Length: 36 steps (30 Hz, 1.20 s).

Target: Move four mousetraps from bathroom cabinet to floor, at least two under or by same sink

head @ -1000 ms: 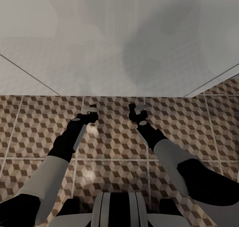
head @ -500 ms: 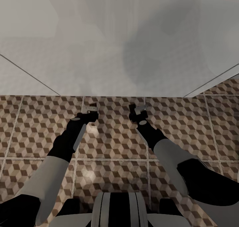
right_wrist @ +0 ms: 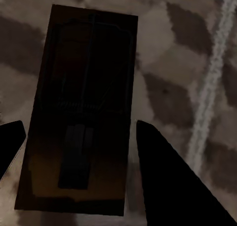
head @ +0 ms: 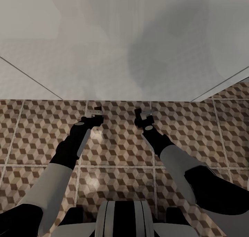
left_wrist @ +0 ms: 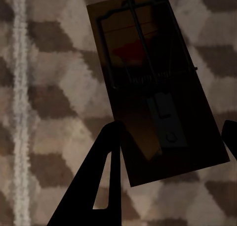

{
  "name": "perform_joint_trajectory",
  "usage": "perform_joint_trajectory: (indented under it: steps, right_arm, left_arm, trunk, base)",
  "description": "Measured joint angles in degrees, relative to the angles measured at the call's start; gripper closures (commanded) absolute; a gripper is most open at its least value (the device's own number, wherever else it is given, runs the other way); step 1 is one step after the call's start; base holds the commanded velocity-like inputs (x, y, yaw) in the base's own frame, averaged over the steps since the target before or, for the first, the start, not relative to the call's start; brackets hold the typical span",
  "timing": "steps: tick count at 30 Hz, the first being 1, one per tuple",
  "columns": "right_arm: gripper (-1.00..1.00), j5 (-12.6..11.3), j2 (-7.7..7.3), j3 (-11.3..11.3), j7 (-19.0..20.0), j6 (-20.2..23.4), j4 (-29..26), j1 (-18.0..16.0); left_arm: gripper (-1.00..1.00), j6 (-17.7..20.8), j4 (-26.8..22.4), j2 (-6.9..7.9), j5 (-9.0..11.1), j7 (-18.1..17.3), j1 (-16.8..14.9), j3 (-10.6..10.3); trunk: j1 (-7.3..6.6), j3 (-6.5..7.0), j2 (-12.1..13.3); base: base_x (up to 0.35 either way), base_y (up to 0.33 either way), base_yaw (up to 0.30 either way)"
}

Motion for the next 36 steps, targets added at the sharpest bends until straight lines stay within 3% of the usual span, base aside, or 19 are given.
perform_joint_trajectory:
  steps: [22, 28, 36]
  right_arm:
    - [-1.00, 0.02, 0.00, -0.06, 0.02, -1.36, 0.13, 0.01]
    - [-1.00, 0.18, 0.00, 0.01, 0.04, -4.84, -0.07, 0.03]
    - [-1.00, 0.17, 0.00, 0.06, 2.38, -5.65, -0.33, 0.03]
  left_arm:
    - [1.00, -0.05, 0.48, 0.03, 0.07, 0.00, 0.02, 0.02]
    - [1.00, -0.39, 3.75, 0.23, -0.03, -0.15, 0.02, 0.28]
    - [1.00, -0.64, 6.25, 0.74, -0.09, -0.17, 0.02, 0.44]
  trunk:
    - [0.00, 0.00, 0.00]
    - [0.00, 0.00, 0.00]
    - [0.00, 0.00, 0.00]
  base:
    - [0.000, 0.000, 0.000]
    - [0.000, 0.000, 0.000]
    - [0.000, 0.000, 0.000]
